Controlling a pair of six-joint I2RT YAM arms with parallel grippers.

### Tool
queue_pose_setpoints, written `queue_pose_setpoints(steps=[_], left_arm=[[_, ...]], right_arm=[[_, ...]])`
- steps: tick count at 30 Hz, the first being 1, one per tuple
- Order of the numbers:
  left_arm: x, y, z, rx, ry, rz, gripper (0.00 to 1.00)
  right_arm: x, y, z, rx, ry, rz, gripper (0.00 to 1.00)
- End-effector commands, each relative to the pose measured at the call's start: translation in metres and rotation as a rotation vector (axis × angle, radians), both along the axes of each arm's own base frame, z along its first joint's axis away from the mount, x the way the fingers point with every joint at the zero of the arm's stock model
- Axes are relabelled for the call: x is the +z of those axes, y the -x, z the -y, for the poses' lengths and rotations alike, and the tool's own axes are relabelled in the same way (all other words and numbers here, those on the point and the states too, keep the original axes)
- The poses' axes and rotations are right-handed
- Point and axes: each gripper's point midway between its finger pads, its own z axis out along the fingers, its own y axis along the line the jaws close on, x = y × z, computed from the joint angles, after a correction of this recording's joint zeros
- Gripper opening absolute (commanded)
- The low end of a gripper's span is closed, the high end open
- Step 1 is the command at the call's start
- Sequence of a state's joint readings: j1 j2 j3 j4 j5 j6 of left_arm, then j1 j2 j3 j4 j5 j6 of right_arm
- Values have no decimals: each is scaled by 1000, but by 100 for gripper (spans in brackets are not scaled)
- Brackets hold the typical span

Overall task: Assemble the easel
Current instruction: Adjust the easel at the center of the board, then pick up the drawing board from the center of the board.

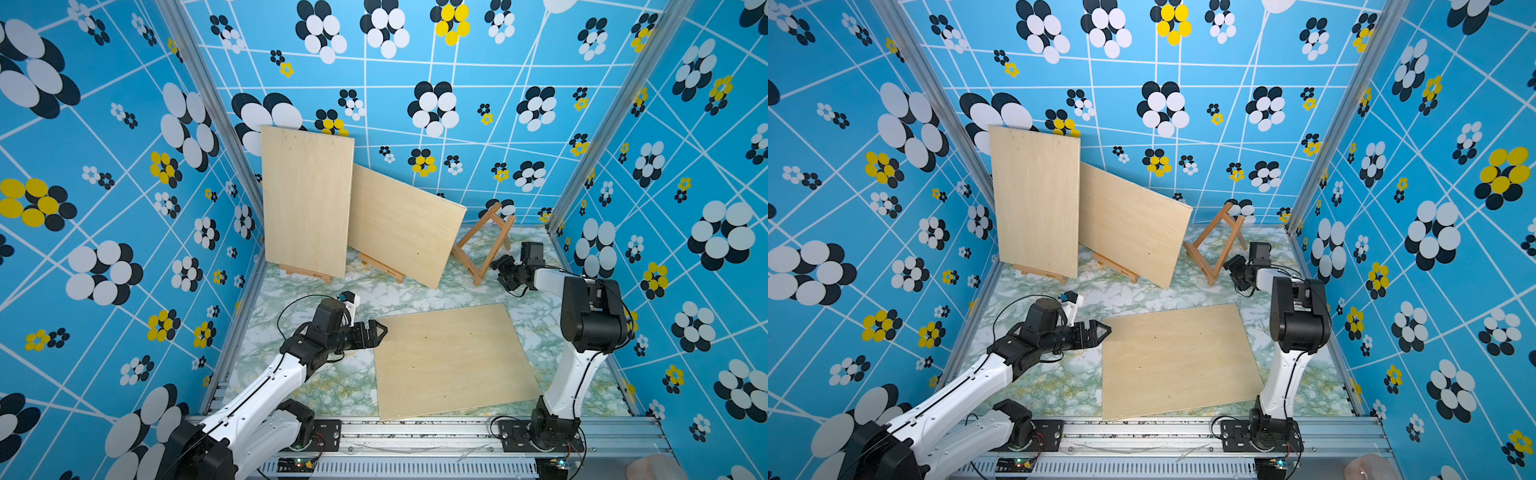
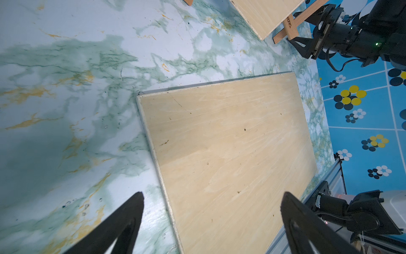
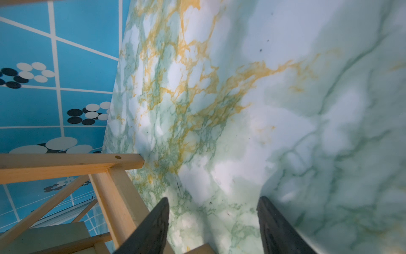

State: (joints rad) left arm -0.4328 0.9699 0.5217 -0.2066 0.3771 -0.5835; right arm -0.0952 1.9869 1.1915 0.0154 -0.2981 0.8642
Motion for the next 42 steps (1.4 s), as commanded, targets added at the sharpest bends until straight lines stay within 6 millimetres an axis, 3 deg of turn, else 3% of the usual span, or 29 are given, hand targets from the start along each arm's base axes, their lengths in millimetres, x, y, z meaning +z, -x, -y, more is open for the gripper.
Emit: queue_pose_setpoints(steps=[1, 7, 10, 12, 19, 30, 42], left_arm=[[1, 2, -3, -5, -3, 16, 99], [3, -2, -1, 2, 17, 33, 99], [-3, -3, -2, 25, 16, -3, 99], [-8, -5, -2, 52, 31, -60, 99], [-15, -3, 19, -9, 100, -208, 99], [-36, 13, 9, 27, 4, -365, 99], [-65, 51, 1, 49, -50, -474, 99]], right_arm=[[-20, 47, 30, -47, 17, -140, 67], [16, 95, 57, 3, 107, -177, 68], [22, 130, 47, 47, 93, -228, 69], [26, 152, 29, 86, 35, -234, 69], [40, 222, 10, 279, 177, -428, 95], [7, 252, 19, 305, 261, -553, 100], [-19, 256, -5, 360, 176, -570, 99]])
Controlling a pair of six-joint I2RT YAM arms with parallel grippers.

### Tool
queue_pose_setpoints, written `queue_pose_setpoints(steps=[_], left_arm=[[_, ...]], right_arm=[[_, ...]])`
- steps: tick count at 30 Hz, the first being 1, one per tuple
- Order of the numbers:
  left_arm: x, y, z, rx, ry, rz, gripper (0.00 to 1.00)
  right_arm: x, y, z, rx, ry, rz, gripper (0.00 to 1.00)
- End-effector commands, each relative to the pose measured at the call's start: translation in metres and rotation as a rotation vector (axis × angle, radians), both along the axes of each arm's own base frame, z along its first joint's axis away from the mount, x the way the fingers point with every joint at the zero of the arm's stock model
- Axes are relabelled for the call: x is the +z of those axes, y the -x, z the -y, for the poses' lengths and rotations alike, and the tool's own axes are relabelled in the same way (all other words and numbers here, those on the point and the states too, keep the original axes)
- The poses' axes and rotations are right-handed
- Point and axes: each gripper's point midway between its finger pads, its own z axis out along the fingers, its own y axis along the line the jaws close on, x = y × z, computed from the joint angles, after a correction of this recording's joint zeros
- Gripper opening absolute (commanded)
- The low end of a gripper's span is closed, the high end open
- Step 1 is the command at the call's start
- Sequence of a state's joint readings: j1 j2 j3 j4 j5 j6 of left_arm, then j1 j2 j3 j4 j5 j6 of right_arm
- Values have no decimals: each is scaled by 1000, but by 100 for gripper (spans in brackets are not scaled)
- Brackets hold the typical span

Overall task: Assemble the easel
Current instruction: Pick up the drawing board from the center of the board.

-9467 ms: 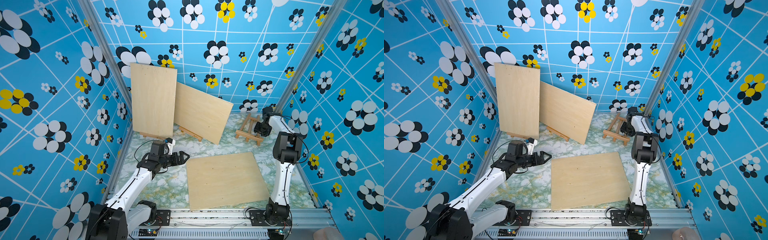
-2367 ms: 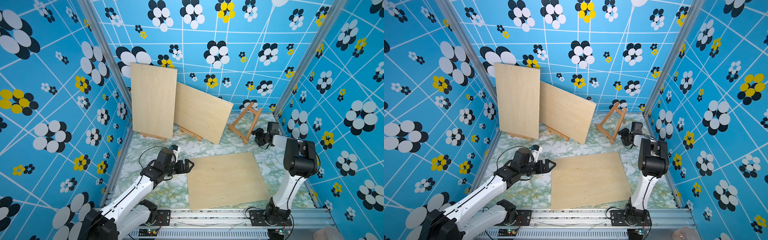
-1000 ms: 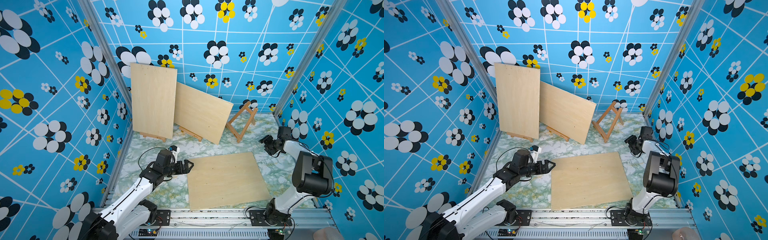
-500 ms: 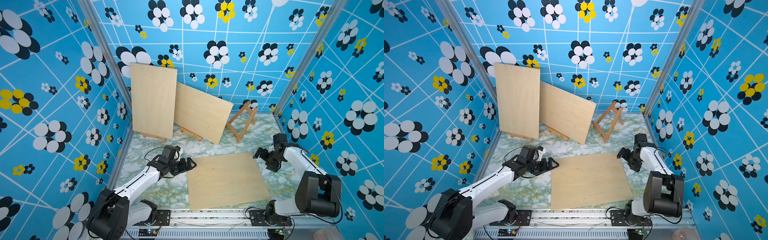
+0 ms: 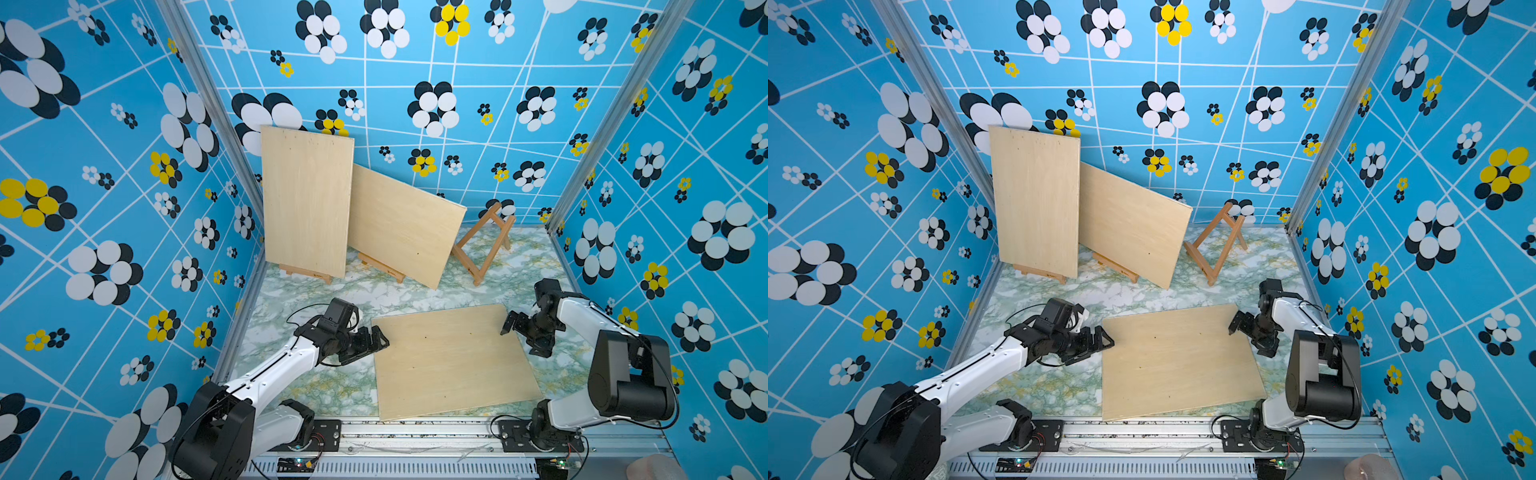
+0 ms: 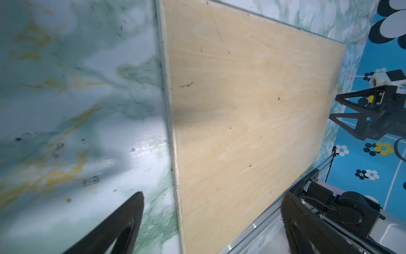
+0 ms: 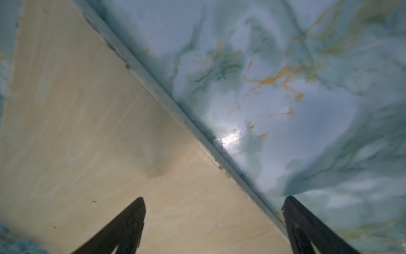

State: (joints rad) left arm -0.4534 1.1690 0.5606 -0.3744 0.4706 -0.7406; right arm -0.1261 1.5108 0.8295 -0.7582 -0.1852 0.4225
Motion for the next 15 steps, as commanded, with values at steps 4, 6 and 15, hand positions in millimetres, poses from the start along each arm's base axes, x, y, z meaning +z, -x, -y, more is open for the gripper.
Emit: queue_pose_setpoints(steps=[4, 6, 15], left_arm=[[-20, 29, -2, -7, -43, -88, 99], [-24, 32, 1, -13, -41, -102, 99], [-35, 28, 21, -30, -3, -125, 99]], right_arm=[[-8, 7, -12, 27, -41, -19, 99], [-9, 8, -14, 31, -49, -27, 99], [-21, 13, -40, 37, -170, -52, 100]])
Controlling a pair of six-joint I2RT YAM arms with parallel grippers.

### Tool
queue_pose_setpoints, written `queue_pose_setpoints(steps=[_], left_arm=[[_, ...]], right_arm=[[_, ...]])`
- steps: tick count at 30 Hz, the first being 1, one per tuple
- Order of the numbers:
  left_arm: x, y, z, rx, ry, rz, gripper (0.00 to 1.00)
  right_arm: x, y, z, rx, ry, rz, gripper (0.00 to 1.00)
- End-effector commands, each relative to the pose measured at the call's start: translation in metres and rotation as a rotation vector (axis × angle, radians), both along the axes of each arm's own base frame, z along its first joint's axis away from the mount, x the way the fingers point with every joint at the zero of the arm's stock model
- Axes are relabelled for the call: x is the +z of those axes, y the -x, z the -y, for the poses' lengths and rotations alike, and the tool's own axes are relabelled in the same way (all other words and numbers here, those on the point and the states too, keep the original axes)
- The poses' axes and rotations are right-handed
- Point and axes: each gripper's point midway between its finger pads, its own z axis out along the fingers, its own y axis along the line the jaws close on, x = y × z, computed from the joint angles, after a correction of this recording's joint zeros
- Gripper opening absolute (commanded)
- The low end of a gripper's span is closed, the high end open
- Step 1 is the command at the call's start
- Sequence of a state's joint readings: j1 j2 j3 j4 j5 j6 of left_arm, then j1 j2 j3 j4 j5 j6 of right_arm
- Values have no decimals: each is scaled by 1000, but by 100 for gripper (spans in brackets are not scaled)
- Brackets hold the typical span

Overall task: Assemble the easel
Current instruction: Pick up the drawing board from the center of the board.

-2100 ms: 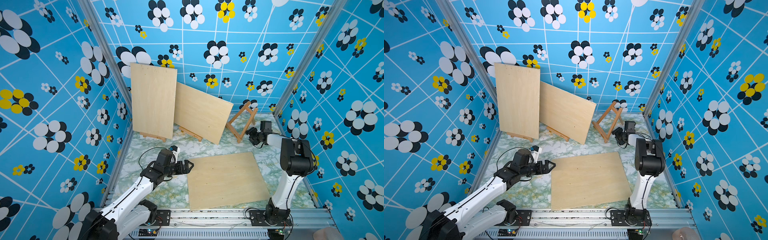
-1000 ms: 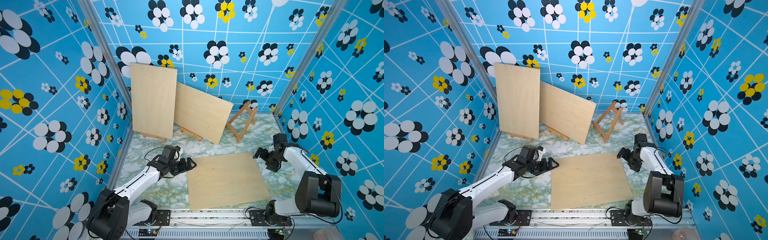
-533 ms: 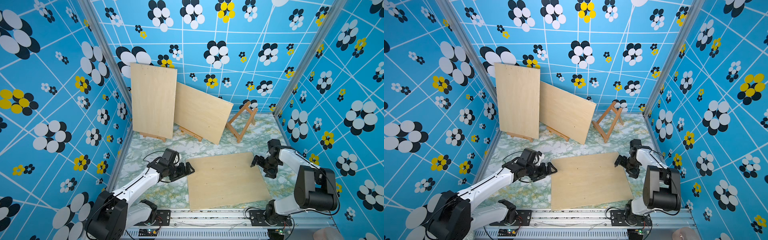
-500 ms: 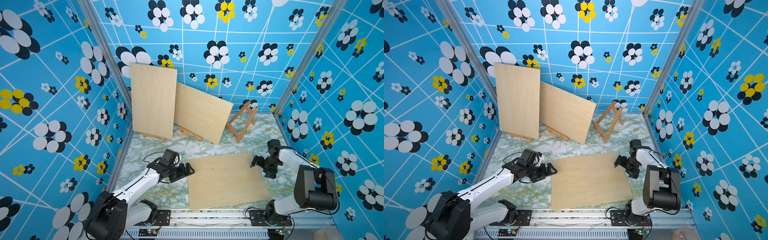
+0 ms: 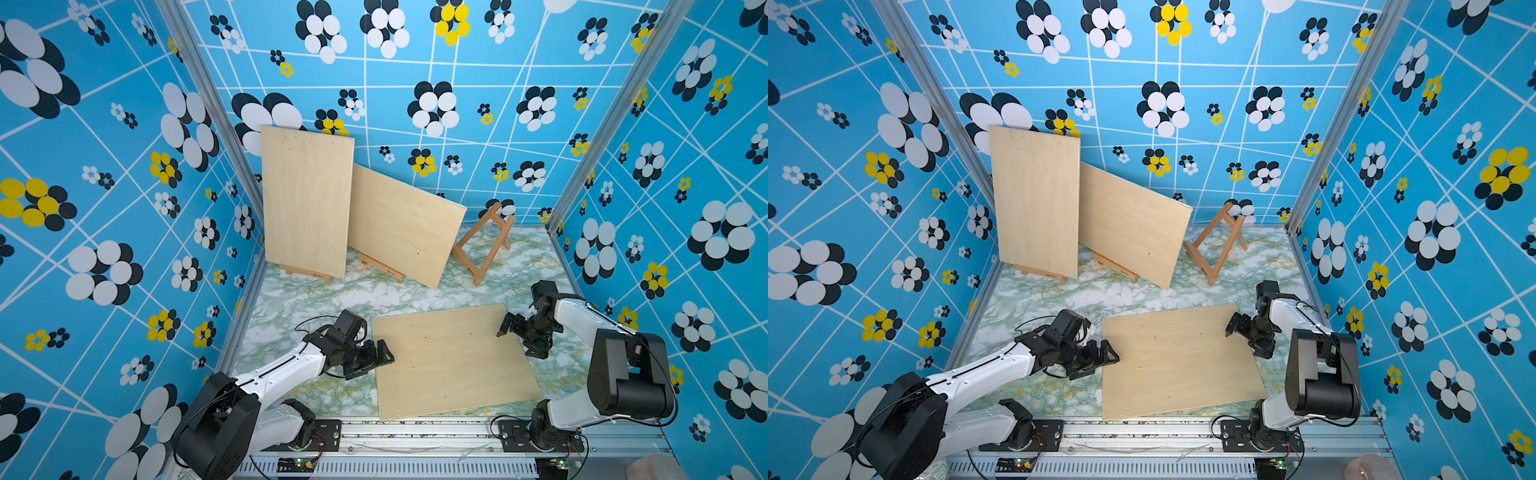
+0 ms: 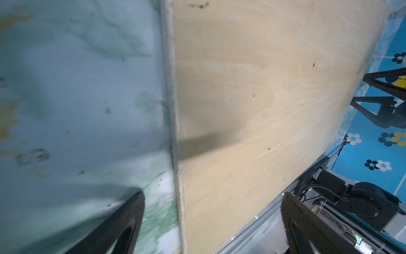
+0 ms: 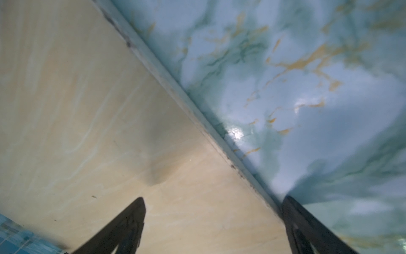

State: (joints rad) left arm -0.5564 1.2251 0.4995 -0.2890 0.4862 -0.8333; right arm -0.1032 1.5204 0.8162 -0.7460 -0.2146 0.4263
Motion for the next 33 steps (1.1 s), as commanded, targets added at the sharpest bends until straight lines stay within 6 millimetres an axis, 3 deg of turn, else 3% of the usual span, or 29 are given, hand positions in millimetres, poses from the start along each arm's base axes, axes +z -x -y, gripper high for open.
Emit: queue_pose_setpoints(steps=[1, 8, 16, 24, 33], left_arm=[[-11, 0, 5, 2, -12, -34, 99], [-17, -12, 18, -41, -17, -43, 99], [-22, -28, 25, -72, -25, -45, 99], [-26, -43, 39, -109, 0, -46, 99], [-26, -57, 41, -141, -31, -38, 99]], right_arm=[[-17, 11, -30, 15, -145, -40, 99], [-14, 17, -39, -10, -193, -12, 99], [-11, 22, -66, -2, -327, -12, 100], [6, 24, -69, -31, -336, 50, 99], [1, 30, -95, -9, -458, 26, 99]])
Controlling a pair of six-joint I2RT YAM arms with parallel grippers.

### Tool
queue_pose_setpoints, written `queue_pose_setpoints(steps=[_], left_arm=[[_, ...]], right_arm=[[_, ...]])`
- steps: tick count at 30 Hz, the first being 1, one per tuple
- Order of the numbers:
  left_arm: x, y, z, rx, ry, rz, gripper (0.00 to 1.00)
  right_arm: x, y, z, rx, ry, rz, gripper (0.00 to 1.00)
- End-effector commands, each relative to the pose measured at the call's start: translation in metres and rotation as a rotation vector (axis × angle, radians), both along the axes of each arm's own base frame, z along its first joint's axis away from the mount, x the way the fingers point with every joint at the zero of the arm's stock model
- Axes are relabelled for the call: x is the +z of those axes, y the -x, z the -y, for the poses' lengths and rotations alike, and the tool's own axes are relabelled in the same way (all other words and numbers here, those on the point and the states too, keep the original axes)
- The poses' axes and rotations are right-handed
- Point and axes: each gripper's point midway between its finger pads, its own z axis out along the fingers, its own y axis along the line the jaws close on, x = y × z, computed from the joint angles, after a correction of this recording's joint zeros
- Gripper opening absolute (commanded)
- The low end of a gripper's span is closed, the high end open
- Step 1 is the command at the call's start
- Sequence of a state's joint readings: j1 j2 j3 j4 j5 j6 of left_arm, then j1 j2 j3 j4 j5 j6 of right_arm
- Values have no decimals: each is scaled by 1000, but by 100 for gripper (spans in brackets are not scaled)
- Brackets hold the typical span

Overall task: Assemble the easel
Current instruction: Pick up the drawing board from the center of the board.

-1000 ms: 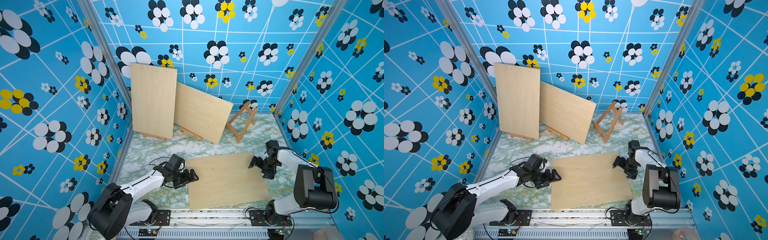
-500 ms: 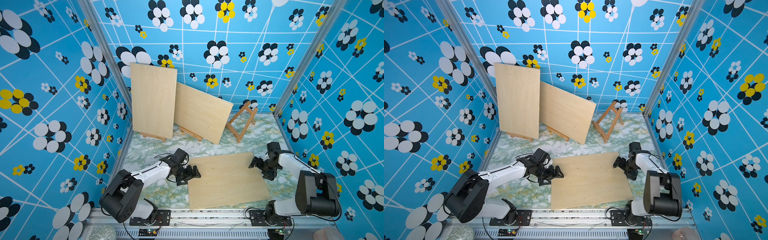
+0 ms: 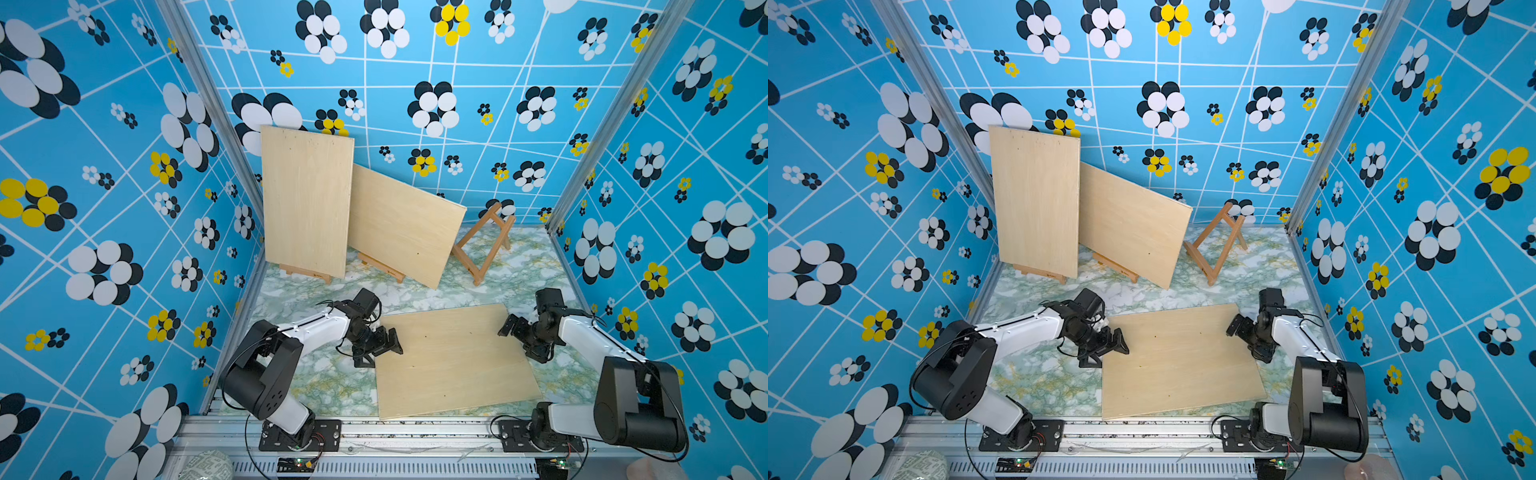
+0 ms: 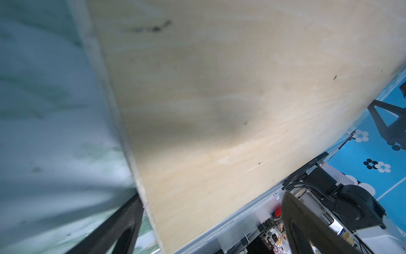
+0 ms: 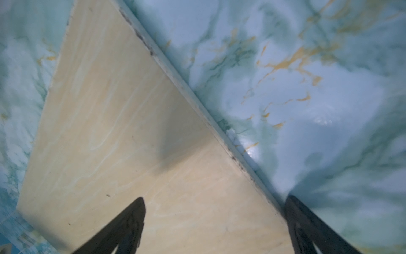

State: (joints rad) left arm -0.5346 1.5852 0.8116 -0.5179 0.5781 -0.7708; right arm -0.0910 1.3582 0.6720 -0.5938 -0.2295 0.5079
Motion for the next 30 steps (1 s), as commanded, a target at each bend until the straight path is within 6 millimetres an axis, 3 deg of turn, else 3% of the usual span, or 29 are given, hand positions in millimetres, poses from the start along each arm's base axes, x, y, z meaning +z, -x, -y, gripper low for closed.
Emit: queue_pose_setpoints(steps=[1, 12, 25, 30], left_arm=[[-18, -38, 17, -83, 50, 205, 99], [-13, -40, -17, -55, -6, 213, 99], [-7, -29, -80, -21, -126, 206, 99], [-3, -33, -86, -2, -137, 215, 99]], right_arm=[[-2, 32, -93, 101, -448, -111, 99], [4, 50, -128, 218, -451, -144, 99], [9, 78, -175, 343, -498, -173, 100], [13, 90, -179, 376, -535, -181, 99]])
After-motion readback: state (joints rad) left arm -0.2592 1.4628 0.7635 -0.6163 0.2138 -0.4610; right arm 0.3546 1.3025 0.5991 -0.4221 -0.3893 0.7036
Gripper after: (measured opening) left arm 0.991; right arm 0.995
